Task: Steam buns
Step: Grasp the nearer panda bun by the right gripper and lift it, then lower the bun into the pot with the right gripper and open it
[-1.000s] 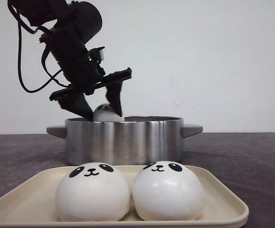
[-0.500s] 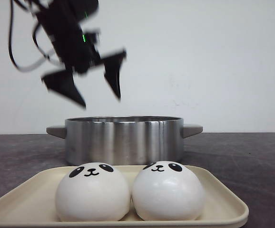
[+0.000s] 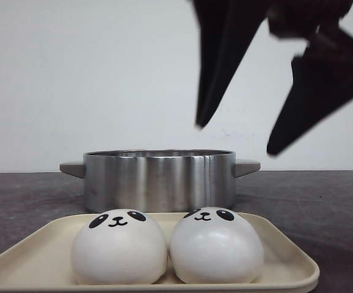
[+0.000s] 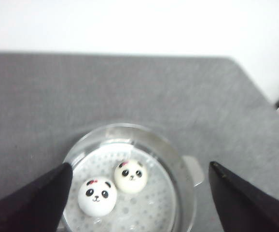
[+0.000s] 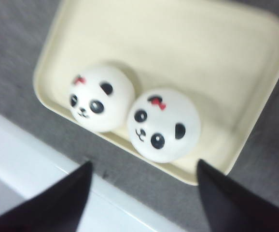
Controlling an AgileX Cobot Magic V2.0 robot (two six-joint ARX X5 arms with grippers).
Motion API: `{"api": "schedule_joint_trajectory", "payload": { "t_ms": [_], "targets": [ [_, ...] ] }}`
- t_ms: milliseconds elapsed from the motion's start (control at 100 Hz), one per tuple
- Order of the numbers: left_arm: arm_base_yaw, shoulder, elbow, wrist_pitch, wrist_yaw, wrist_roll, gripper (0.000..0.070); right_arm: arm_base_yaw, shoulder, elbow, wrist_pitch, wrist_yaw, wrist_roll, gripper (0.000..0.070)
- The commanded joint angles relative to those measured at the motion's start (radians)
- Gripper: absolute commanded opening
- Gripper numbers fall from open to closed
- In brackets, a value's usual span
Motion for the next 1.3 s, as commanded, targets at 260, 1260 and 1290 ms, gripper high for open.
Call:
{"api": "schedule_joint_trajectory", "payload": {
  "t_ms": [260,1260,1290],
  "targets": [
    [-0.007,-0.154,0.016,-0.007,0.000,0.007,0.0546,0.005,0.219,0.010,0.140,0.000,0.019,0.0487],
    [-0.007,-0.169,0.016,-0.064,-0.002,0.038,0.0546,-0.099,0.251,0.534,0.219,0.166,-0.307,0.0008],
    [-0.007,-0.169,0.016,-0.061,-0.002,0.041,0.0546,-0.124,0.267,0.539,0.230,0.156,-0.307,0.0008]
  ]
}}
